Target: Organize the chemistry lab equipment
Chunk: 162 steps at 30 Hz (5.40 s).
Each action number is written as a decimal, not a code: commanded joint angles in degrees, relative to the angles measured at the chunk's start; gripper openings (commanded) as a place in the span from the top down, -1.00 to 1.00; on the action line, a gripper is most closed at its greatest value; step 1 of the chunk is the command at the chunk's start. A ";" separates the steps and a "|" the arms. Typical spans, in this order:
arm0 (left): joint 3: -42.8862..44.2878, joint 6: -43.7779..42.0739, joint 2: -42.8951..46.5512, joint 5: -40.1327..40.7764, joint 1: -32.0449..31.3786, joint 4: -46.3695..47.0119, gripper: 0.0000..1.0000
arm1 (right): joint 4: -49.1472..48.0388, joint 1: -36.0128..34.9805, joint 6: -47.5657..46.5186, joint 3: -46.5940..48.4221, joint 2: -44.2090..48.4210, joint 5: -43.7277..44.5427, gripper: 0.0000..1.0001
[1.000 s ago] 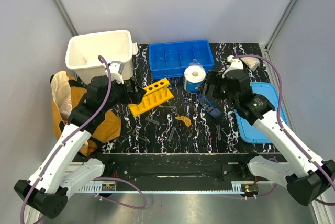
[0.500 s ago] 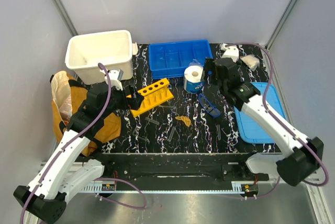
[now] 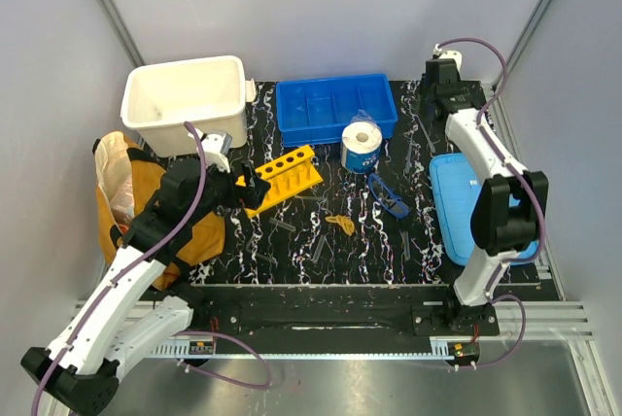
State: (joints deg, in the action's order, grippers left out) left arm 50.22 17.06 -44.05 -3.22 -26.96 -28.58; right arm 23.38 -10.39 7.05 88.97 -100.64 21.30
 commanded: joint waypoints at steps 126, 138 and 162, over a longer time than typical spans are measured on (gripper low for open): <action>1.02 -2.38 -0.33 8.15 -3.54 0.80 -0.89 | 14.86 1.16 8.77 11.77 -9.76 -11.19 0.19; 0.85 -2.29 0.11 8.24 -3.54 0.80 -0.89 | 14.33 2.31 12.46 9.82 -16.34 -10.66 0.22; 0.41 -2.03 0.11 8.23 -3.54 1.33 -0.89 | 12.92 3.98 12.29 9.29 -25.92 -13.82 0.35</action>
State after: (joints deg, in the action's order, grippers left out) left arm 50.33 14.87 -44.56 5.34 -30.22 -29.93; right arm 37.26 -6.68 19.75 97.14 -125.60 9.30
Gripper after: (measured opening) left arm 0.943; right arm 0.335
